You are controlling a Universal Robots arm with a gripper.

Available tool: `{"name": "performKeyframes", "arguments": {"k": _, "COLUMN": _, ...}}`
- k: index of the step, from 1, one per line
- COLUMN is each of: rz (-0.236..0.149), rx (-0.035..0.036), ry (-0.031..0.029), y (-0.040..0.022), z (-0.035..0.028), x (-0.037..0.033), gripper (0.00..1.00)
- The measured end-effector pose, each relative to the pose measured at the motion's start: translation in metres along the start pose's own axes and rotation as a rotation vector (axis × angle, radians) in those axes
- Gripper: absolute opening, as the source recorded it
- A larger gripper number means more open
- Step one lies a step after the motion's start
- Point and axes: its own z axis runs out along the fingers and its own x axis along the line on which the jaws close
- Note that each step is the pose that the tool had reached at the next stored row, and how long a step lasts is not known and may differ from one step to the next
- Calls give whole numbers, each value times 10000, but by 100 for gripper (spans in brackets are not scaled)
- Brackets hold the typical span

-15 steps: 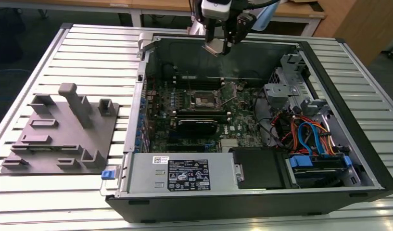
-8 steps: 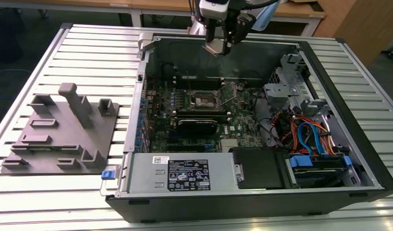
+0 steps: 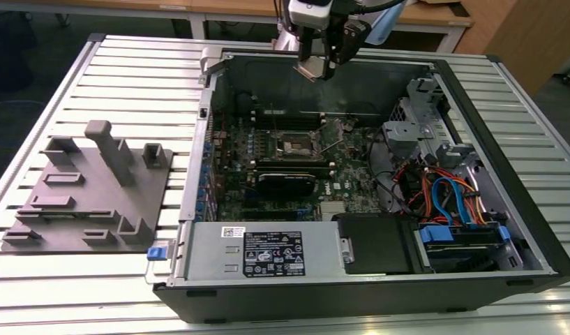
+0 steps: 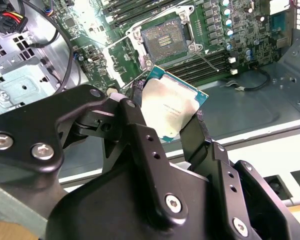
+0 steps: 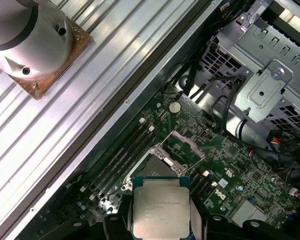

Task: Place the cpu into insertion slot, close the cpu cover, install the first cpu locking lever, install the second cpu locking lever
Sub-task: 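Place the cpu into insertion slot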

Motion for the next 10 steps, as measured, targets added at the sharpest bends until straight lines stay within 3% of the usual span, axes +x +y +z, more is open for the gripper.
{"name": "performKeyframes", "arguments": {"k": 10, "rz": 123, "rx": -2, "ry": -11, "y": 0, "z": 3, "x": 0, "gripper": 54}}
